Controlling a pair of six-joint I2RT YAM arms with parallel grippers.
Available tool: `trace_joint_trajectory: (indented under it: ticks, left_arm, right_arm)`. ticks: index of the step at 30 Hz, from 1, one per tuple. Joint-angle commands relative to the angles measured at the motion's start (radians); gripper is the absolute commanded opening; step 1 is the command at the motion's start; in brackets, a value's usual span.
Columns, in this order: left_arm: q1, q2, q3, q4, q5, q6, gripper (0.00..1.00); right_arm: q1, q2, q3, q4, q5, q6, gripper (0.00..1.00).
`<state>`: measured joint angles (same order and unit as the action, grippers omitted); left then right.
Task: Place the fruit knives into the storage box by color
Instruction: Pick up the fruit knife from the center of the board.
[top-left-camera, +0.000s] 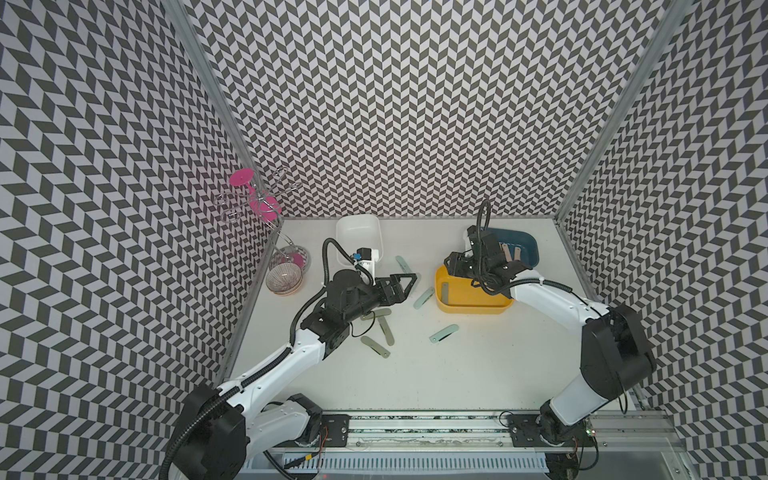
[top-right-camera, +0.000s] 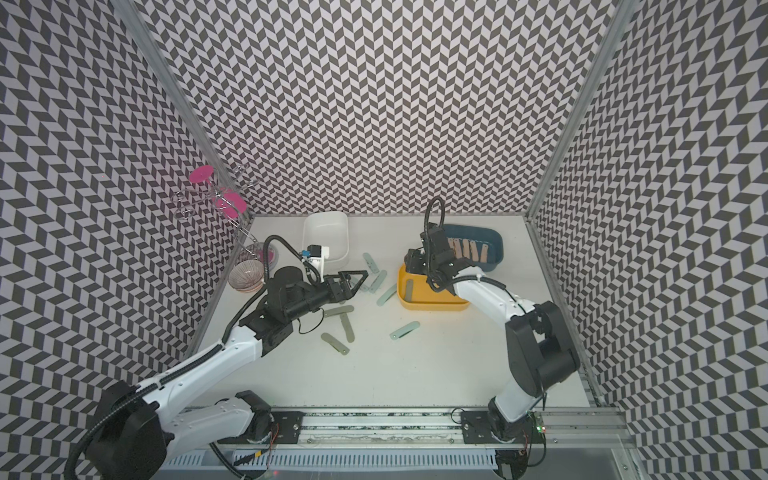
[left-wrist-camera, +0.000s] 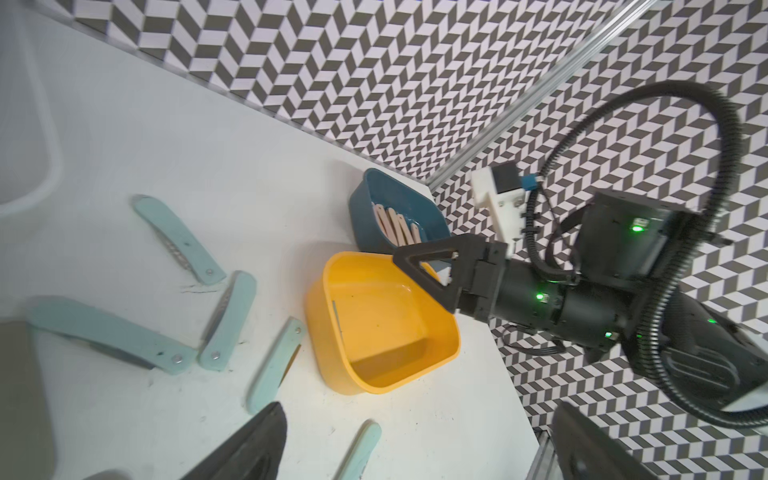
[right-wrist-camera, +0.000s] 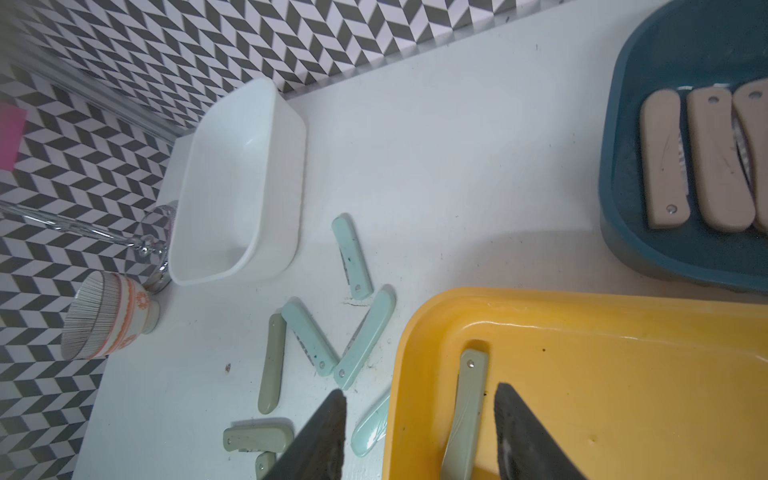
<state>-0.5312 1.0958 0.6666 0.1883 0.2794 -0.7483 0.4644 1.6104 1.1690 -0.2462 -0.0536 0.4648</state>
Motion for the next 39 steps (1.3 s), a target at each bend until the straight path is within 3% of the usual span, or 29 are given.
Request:
trace_joint_trajectory:
  ticks: [1, 7, 17, 22, 28, 39]
  left_arm:
    - [0.034, -0.072, -0.032, -0.092, -0.061, 0.029, 1.0]
    - [0.114, -0.191, -0.071, -0.21, -0.134, 0.063, 1.0]
    - [0.319, -0.299, -0.093, -0.372, -0.175, 0.05, 1.0]
    - [0.453, -0.284, -0.105, -0.365, -0.085, 0.04, 1.0]
    - [0.548, -0.257, -0.099, -0.346, -0.007, 0.032, 1.0]
    - [0.57, -0.264, -0.156, -0.306, 0.043, -0.005, 1.0]
  right_arm:
    - [0.036, -0.066, -0.022, 0.022, -0.029, -0.028, 0.63]
    - [0.168, -0.085, -0.042, 0.033, -0.015, -0.047, 0.72]
    - [0.49, 0.046, -0.057, 0.106, 0.003, -0.137, 0.69]
    - [0.609, 0.144, -0.005, 0.113, 0.029, -0.222, 0.66]
    - [0.683, 0.273, 0.073, 0.094, 0.095, -0.289, 0.61]
    - [0.708, 0.42, 0.19, 0.079, 0.171, -0.328, 0.58]
